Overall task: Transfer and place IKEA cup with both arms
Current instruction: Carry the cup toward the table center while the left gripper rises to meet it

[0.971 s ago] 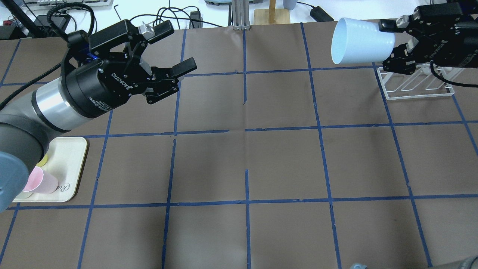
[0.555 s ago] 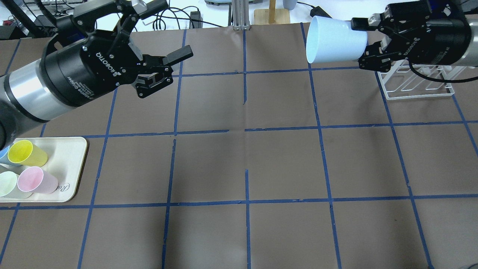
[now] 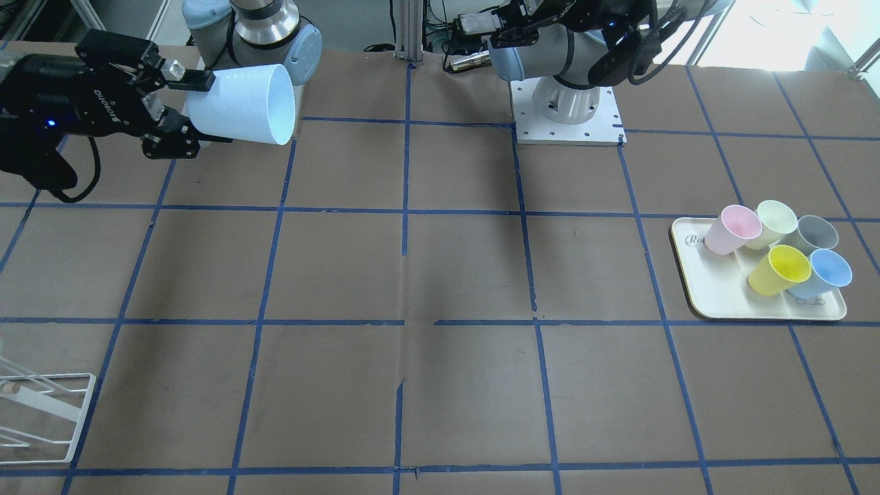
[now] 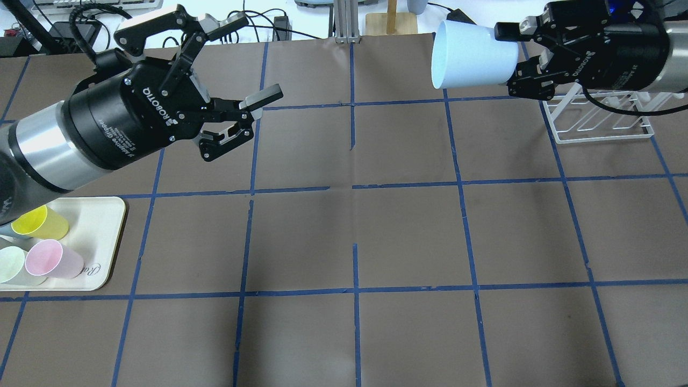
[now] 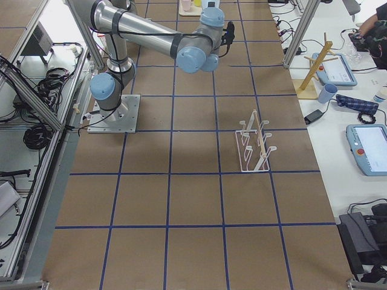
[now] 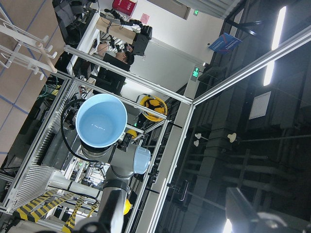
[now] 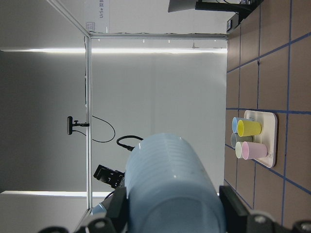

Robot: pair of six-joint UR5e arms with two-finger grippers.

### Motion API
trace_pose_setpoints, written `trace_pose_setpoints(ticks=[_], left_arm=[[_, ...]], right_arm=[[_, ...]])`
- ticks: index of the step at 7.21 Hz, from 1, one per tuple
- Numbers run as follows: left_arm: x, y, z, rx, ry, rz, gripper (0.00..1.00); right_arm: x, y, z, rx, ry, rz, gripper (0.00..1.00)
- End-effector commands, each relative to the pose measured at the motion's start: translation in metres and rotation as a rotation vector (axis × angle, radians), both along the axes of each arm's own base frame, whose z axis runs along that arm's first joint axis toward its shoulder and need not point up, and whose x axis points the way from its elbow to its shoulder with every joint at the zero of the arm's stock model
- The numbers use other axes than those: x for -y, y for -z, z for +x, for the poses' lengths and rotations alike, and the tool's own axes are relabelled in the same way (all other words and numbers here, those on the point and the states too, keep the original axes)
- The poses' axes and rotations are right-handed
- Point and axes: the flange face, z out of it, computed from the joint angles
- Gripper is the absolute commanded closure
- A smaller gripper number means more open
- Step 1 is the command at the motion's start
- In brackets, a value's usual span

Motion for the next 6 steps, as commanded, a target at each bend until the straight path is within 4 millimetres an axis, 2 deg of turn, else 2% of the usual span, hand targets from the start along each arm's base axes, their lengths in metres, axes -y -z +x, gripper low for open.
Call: trace_pose_setpoints(ticks=[1,2,3,4,5,6], left_arm=[[0.013,0.018,0.002,0.057,0.014,-0.139,0.0],[0.012,0.019,0.0,0.154,0.106,-0.22,0.0],[0.013,0.016,-0.001,0.178,0.119,-0.266,0.0],[0.012,0.018,-0.003,0.193,0.13,-0.291,0.07],[0.015,0.02,-0.003,0.201,0.136,-0.308,0.08],[0.02,0.022,-0.004,0.2,0.14,-0.31,0.03]], right_arm=[[0.0,-0.002,0.002,-0.002,0.006,-0.006,0.92],[-0.001,-0.003,0.013,-0.003,-0.013,-0.007,0.92],[0.001,-0.002,0.028,-0.003,-0.007,-0.008,0.92],[0.003,-0.002,0.037,-0.004,-0.005,-0.007,0.92],[0.002,-0.001,0.043,-0.003,-0.014,-0.004,0.92],[0.002,-0.001,0.054,-0.003,-0.025,-0.004,0.92]])
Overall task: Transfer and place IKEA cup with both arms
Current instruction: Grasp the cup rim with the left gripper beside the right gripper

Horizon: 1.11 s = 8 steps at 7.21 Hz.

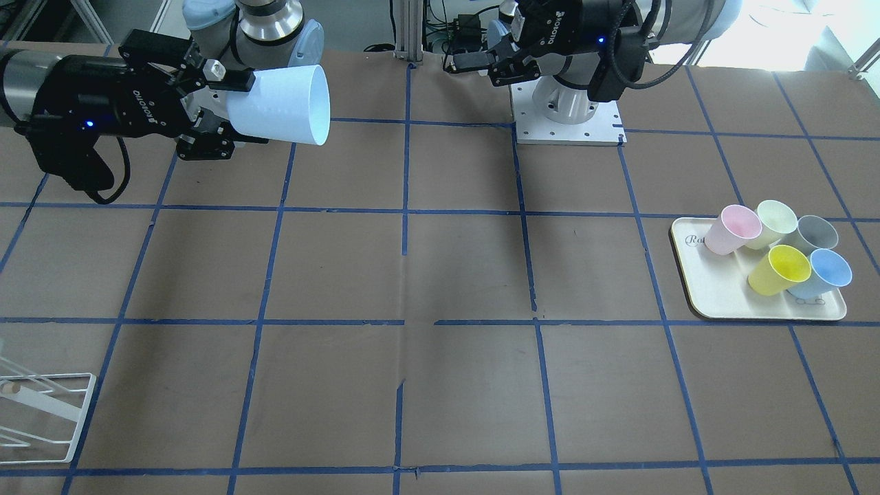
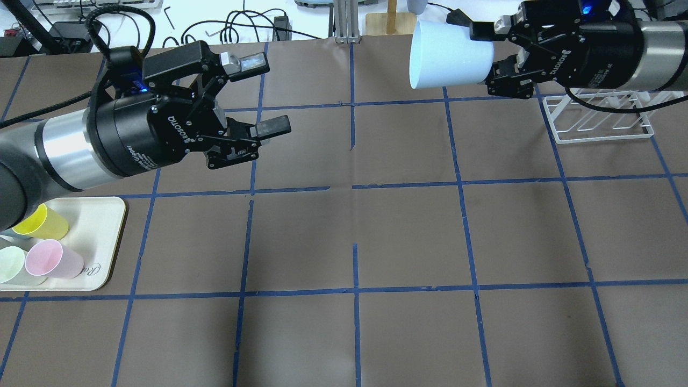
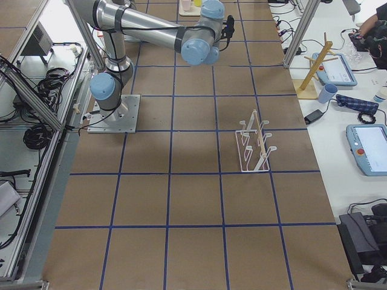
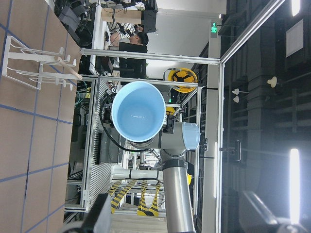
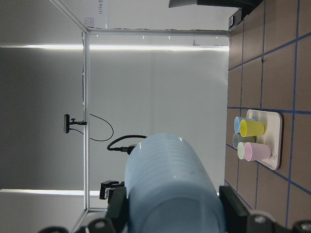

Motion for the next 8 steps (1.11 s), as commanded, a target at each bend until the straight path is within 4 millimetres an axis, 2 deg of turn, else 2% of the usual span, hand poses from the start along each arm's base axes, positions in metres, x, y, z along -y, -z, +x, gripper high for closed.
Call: trace_pose_setpoints(ticks=[1,2,3,4,5,6,7,8], left_arm=[[0.008,0.0,-0.003,0.006,0.013,-0.032,0.03],[0.019,-0.003,-0.006,0.023,0.027,-0.111,0.03],[0.019,-0.005,-0.018,0.026,0.062,-0.119,0.03],[0.021,0.0,-0.029,0.013,0.086,-0.114,0.04],[0.03,0.007,-0.029,0.006,0.087,-0.109,0.05],[0.045,0.005,-0.027,-0.007,0.079,-0.111,0.05],[0.054,-0.014,-0.026,-0.011,0.082,-0.09,0.05],[0.064,-0.015,-0.025,-0.018,0.082,-0.059,0.06]], right_arm=[[0.001,0.003,0.036,0.0,0.005,0.008,0.92],[0.002,0.006,0.059,-0.002,0.011,0.003,0.92],[0.001,0.008,0.07,-0.001,0.011,0.011,0.92],[0.0,0.009,0.07,0.001,0.011,0.022,0.92],[-0.002,0.01,0.073,0.004,0.003,0.037,0.9],[-0.005,0.014,0.075,0.006,-0.001,0.052,0.9],[-0.008,0.02,0.077,0.01,-0.003,0.073,0.89],[-0.012,0.026,0.08,0.013,-0.011,0.088,0.89]])
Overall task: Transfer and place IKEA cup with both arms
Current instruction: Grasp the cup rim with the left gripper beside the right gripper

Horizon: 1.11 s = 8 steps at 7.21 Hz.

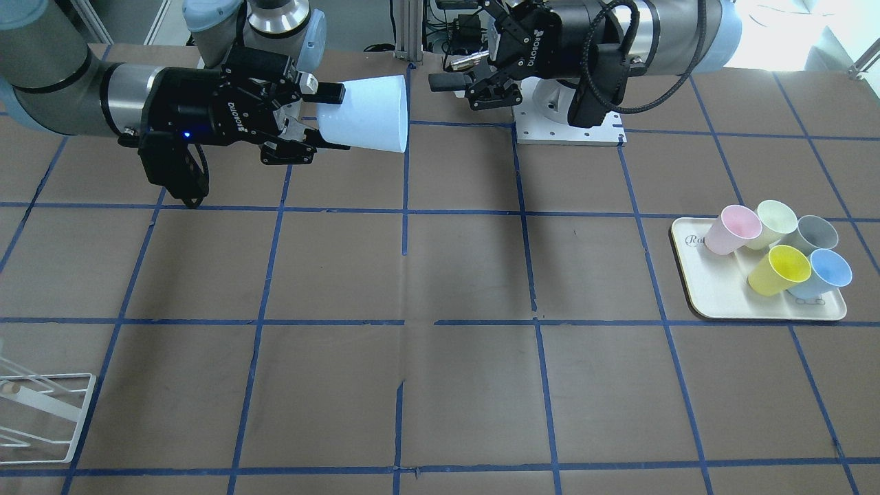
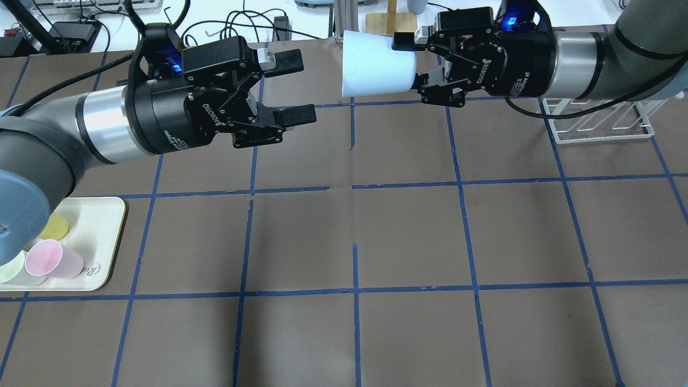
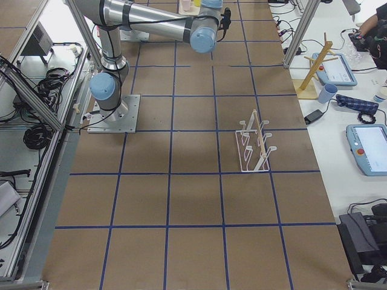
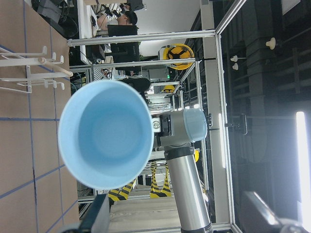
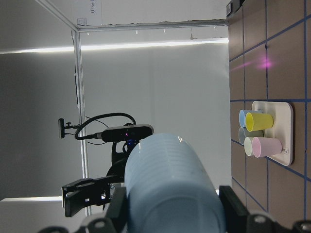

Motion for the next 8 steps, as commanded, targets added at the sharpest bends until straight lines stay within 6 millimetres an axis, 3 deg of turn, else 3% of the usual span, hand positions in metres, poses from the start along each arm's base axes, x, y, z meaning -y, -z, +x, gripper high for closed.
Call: trace_pose_setpoints(ticks=[1,4,8], left_arm=[[0.016,-0.003,0.002,-0.004,0.002,0.038,0.06],[0.021,0.004,0.002,0.008,0.011,0.062,0.06],[0.013,0.006,0.0,0.116,0.064,0.131,0.08]], right_arm=[[-0.007,0.005,0.01,0.003,-0.019,0.019,0.89],[-0.017,0.002,0.03,0.006,-0.056,0.043,0.89],[-0.028,0.002,0.054,0.007,-0.107,0.056,0.88]])
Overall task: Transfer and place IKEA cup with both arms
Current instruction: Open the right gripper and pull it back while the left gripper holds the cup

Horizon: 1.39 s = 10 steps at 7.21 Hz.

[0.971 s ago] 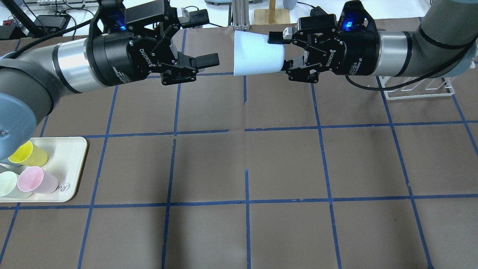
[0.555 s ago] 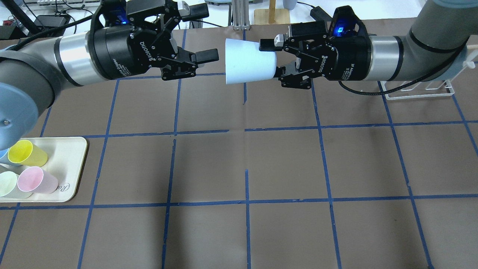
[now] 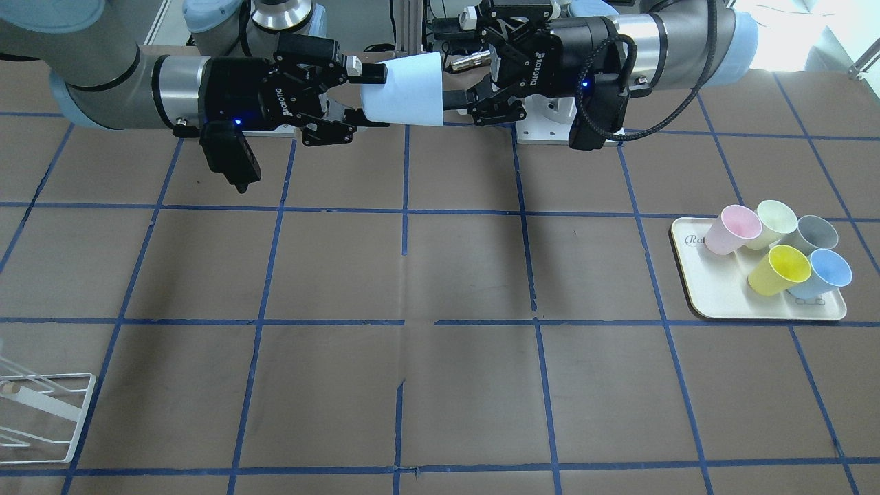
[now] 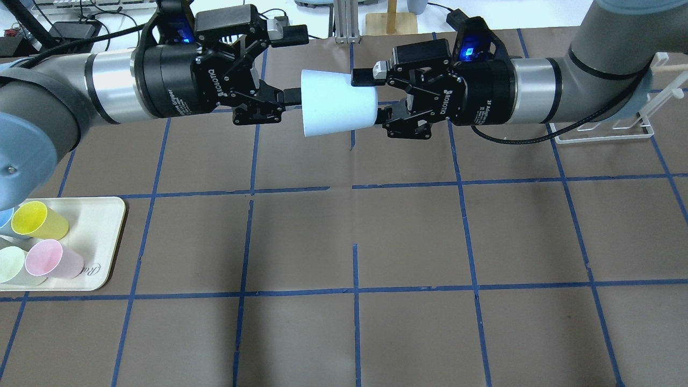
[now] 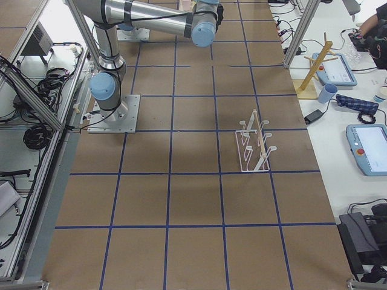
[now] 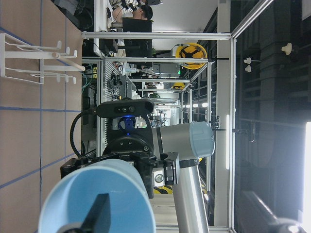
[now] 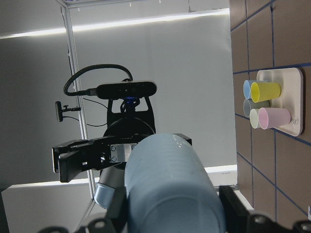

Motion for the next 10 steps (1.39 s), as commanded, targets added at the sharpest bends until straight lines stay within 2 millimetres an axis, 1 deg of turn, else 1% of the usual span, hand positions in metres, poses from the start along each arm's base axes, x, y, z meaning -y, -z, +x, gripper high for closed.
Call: trace_pose_setpoints(ticks=[1,2,3,4,5,6,7,8,9,10], left_arm=[[-0.0048,-0.0038,-0.0017,0.025,0.013,0.04,0.15],[-0.0051,0.0004,-0.0018,0.024,0.013,0.049,0.26],[-0.0043,0.0024,-0.0017,0.024,0.013,0.054,0.46],[-0.0053,0.0012,-0.0018,0.025,0.013,0.049,0.57],[-0.005,0.0002,-0.0018,0.025,0.013,0.046,0.64],[-0.005,-0.0008,-0.0017,0.028,0.013,0.033,0.74],[-0.0053,-0.0018,-0.0018,0.027,0.012,0.026,0.93],[-0.0045,-0.0017,-0.0017,0.029,0.013,0.02,1.0],[-0.0048,-0.0009,-0.0016,0.039,0.017,0.02,1.0],[-0.0066,-0.0007,-0.0015,0.062,0.026,0.02,1.0]], right_arm=[[-0.004,0.0003,0.0087,0.0,-0.018,0.004,0.87],[-0.0042,0.0003,0.0087,0.0,-0.019,0.006,0.86],[-0.0043,0.0003,0.0087,0.0,-0.021,0.007,0.85],[-0.0036,-0.0014,0.0087,0.0,-0.021,0.004,0.85],[-0.0035,-0.002,0.0086,0.0,-0.023,0.006,0.85],[-0.0031,-0.0031,0.0086,0.0,-0.023,0.004,0.85],[-0.0036,-0.0044,0.0086,0.0,-0.024,0.012,0.77],[-0.0049,-0.0048,0.0087,0.001,-0.024,0.025,0.65],[-0.0047,-0.0042,0.0087,0.002,-0.024,0.03,0.58],[-0.005,-0.0043,0.0087,0.002,-0.024,0.035,0.48]])
